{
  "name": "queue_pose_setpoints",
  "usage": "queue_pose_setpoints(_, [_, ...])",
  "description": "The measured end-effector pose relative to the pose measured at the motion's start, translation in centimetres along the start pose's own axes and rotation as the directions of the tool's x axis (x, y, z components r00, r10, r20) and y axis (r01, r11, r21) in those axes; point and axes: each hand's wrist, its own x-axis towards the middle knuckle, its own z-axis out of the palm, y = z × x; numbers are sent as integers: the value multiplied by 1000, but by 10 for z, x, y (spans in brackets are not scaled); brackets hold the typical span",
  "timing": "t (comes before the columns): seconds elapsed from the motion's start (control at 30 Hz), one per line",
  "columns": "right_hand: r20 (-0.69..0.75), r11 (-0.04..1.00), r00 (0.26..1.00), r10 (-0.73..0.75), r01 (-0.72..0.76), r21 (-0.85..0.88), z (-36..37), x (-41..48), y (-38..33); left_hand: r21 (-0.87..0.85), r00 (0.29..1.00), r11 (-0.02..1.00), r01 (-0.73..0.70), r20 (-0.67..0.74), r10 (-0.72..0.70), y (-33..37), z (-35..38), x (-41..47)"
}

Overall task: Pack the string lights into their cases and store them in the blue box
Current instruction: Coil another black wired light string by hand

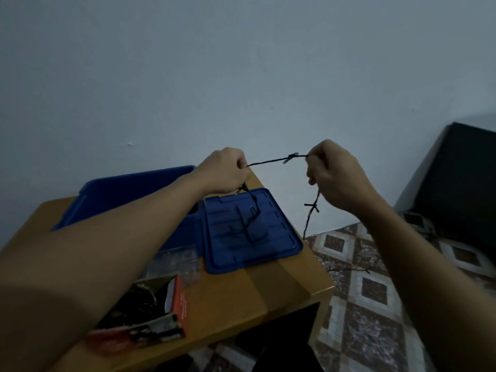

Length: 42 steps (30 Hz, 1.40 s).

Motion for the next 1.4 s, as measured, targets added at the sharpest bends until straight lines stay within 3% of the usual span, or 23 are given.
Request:
queue_pose_setpoints(0.07, [-35, 1000, 999, 13, -13, 22, -14, -11, -8, -162, 999, 987, -3, -41, -3, 9, -10, -19])
queue_pose_setpoints(0.17, [-49, 996, 998, 37, -33, 88, -32, -30, -24, -457, 1000, 889, 21, -7, -27, 26, -23, -51])
queue_pose_setpoints(0.3, [47, 965, 996, 75, -84, 247, -48, -54, -40, -633, 1000, 774, 8, 2, -9, 39, -38, -91])
queue_pose_setpoints(0.4, [167, 937, 984, 58, -111, 330, -56, -71, -48, -687, 1000, 727, 4, 4, -1, 45, -47, -120])
queue_pose_setpoints(0.57, [361, 952, 932, -17, -96, 291, -62, -101, -65, -696, 1000, 718, -9, -8, 6, 56, -53, -167])
queue_pose_setpoints(0.9, [410, 933, 905, -110, -49, 357, -78, -151, -103, -720, 998, 693, -23, 21, 55, 96, -51, -229])
queue_pose_setpoints(1.13, [228, 893, 949, -217, 98, 440, -82, -173, -116, -749, 994, 661, -54, 21, 104, 116, -43, -246])
queue_pose_setpoints(1.4, [-105, 836, 994, -16, 71, 544, -70, -171, -107, -694, 976, 713, 101, 209, 65, 107, -29, -246])
